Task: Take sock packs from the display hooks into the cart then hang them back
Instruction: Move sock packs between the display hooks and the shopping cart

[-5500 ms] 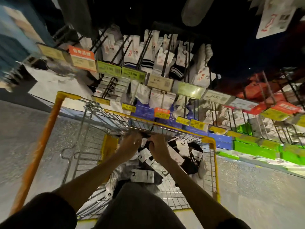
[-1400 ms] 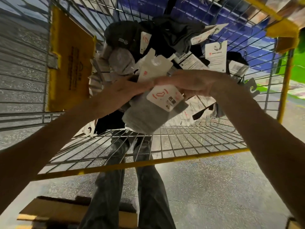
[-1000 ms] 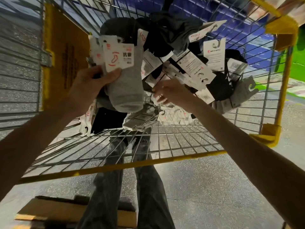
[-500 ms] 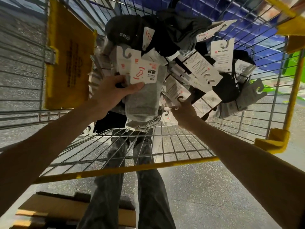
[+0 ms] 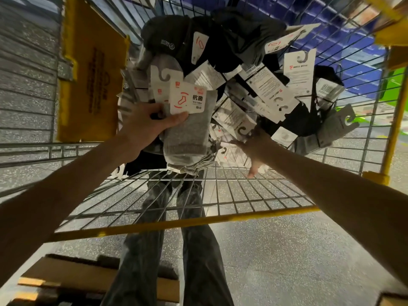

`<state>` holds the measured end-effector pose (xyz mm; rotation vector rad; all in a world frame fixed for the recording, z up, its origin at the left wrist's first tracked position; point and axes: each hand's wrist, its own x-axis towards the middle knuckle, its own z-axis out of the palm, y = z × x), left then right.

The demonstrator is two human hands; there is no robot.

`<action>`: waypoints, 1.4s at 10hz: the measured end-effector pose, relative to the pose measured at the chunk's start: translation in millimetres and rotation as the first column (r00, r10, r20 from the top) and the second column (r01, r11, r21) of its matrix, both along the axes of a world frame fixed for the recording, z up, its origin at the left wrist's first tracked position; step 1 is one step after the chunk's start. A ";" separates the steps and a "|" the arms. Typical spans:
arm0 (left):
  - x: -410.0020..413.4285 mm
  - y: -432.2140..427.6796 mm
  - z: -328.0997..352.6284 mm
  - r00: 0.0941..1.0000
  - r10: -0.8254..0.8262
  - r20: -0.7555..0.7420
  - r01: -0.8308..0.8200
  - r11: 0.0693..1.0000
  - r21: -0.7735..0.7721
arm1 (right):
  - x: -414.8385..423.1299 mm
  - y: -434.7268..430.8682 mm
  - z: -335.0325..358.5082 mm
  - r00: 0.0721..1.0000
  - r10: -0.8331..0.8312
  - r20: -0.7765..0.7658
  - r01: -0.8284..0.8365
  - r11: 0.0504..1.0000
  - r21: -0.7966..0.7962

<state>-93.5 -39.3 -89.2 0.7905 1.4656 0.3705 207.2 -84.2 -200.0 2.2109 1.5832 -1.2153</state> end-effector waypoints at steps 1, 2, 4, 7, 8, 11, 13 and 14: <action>1.1 -0.6 -0.4 1.000 0.005 -0.005 -0.005 1.000 -0.012 | 11.0 3.3 15.1 0.984 -0.131 -0.117 0.117 0.985 -0.123; 1.2 -1.6 0.5 1.000 0.005 0.002 -0.005 1.000 -0.003 | 12.7 9.2 25.9 0.995 0.012 -0.095 -0.029 0.983 -0.183; 5.3 -5.7 1.7 1.000 -0.010 -0.004 0.010 1.000 0.024 | -2.0 34.0 67.7 0.960 0.230 -0.161 -0.265 0.932 -0.248; 0.4 1.0 21.3 0.997 0.073 0.019 -0.073 0.997 0.006 | -38.1 66.4 120.8 0.852 -0.134 -0.505 0.263 0.946 0.192; -4.3 7.6 34.5 0.994 0.107 0.025 -0.107 0.994 0.021 | -48.1 59.6 139.1 0.777 -0.256 -0.576 0.405 0.903 0.144; -22.5 24.7 81.5 0.976 0.215 -0.046 -0.208 0.970 0.124 | -20.4 56.5 205.3 0.355 -0.449 -0.820 0.718 0.692 -0.068; -7.2 24.4 119.8 0.983 0.182 0.004 -0.180 0.970 0.164 | -10.5 60.0 246.8 0.201 -0.440 -0.875 0.684 0.703 -0.196; 0.2 26.3 138.6 0.983 0.182 -0.011 -0.177 0.963 0.203 | -11.2 66.7 269.1 0.119 -0.396 -0.910 0.692 0.691 -0.210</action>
